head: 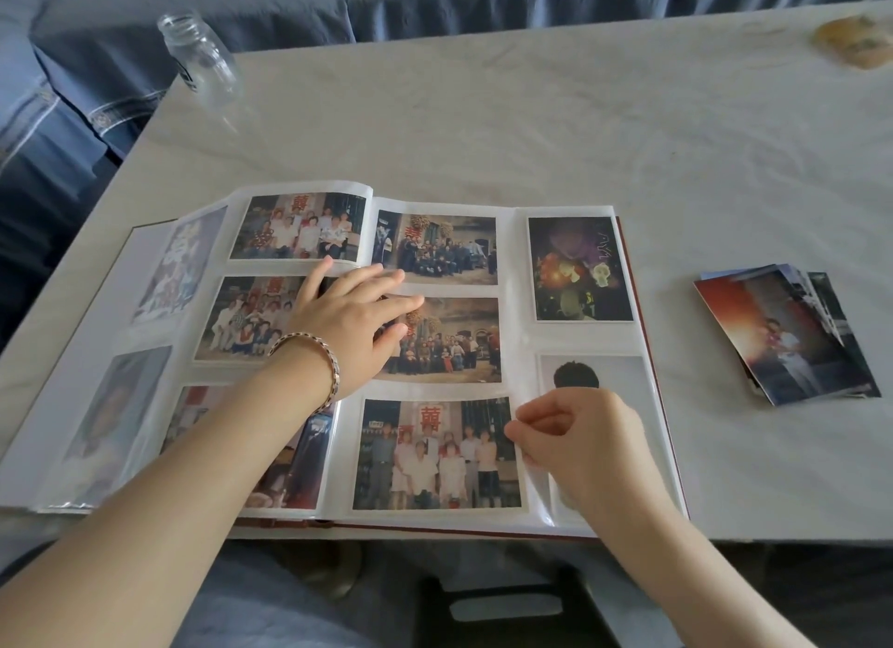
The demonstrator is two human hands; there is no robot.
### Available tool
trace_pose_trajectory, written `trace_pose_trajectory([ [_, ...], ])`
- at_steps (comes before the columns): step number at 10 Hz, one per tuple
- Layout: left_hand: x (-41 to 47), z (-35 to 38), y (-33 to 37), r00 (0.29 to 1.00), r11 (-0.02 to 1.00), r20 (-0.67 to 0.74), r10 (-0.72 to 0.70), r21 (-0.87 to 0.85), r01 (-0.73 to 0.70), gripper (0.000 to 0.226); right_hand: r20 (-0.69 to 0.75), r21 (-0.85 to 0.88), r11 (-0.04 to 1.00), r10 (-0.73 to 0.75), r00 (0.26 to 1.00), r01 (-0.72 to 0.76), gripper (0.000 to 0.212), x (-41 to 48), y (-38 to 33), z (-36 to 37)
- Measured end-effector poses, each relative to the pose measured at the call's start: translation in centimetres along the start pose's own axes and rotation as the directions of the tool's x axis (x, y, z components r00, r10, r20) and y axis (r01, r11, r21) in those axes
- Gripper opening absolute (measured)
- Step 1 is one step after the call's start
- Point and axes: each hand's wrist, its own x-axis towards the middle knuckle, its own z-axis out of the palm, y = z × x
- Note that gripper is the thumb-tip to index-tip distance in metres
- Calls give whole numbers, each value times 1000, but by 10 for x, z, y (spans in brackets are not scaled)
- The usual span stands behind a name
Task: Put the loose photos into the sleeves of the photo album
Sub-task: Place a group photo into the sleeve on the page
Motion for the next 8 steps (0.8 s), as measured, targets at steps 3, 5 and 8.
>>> trace_pose_trajectory([
  [3,0,0,0,1000,1000,-11,4,-3,-4,39,-54,-279,952,-146,988,126,14,-7,-3,9],
  [5,0,0,1,1000,1000,-5,-3,2,3,39,-10,-198,971,-139,990,134,6,-6,-4,9],
  [8,-1,0,2,1000,1000,1,-8,17,7,40,55,-53,999,1,998,2,20,4,-3,-3],
])
